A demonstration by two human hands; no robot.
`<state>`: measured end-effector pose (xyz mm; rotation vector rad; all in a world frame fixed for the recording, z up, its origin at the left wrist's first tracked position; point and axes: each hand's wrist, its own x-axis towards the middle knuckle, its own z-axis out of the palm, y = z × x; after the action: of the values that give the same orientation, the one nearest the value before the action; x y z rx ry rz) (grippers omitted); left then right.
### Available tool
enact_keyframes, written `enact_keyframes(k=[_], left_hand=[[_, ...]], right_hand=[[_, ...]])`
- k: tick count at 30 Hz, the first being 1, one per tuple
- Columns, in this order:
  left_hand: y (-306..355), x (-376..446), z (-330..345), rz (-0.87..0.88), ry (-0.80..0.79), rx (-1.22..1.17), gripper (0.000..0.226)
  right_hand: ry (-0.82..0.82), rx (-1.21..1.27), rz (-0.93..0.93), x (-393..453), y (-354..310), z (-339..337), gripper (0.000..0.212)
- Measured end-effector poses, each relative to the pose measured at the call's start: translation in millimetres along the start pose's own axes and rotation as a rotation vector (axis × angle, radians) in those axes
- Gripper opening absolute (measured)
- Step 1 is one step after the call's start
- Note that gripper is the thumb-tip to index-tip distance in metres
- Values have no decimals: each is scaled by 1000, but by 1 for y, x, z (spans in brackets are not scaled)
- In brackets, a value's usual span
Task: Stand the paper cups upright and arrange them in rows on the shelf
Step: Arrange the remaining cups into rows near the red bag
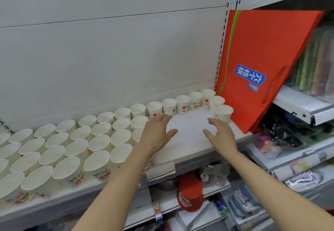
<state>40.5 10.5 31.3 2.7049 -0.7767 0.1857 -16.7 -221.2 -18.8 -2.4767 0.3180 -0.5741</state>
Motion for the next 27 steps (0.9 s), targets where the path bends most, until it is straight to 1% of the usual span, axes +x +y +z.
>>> enact_keyframes(k=[3, 5, 8, 10, 13, 16, 19, 21, 23, 27], left_hand=[[34, 51, 26, 42, -19, -36, 56], [57, 87, 43, 51, -29, -89, 51], [85, 136, 65, 45, 4, -152, 44], [99, 162, 79, 43, 14, -152, 43], [110, 189, 97, 29, -59, -99, 42], [108, 200, 110, 6, -95, -51, 34], [99, 197, 113, -28, -39, -144, 25], [93, 191, 108, -44, -32, -204, 23], [86, 183, 98, -80, -38, -258, 24], [65, 161, 71, -169, -17, -295, 24]], right_hand=[[124, -11, 8, 22, 26, -21, 47], [179, 9, 16, 37, 44, -30, 50], [161, 63, 62, 50, 67, -35, 62], [131, 92, 77, 56, 76, -33, 70], [95, 130, 103, 64, 82, -29, 81], [62, 156, 151, 72, 86, -22, 89], [27, 163, 153, 78, 88, -15, 95], [2, 180, 131, 82, 88, -9, 98], [-10, 202, 123, 86, 86, -7, 95], [6, 240, 133, 92, 80, -2, 78]])
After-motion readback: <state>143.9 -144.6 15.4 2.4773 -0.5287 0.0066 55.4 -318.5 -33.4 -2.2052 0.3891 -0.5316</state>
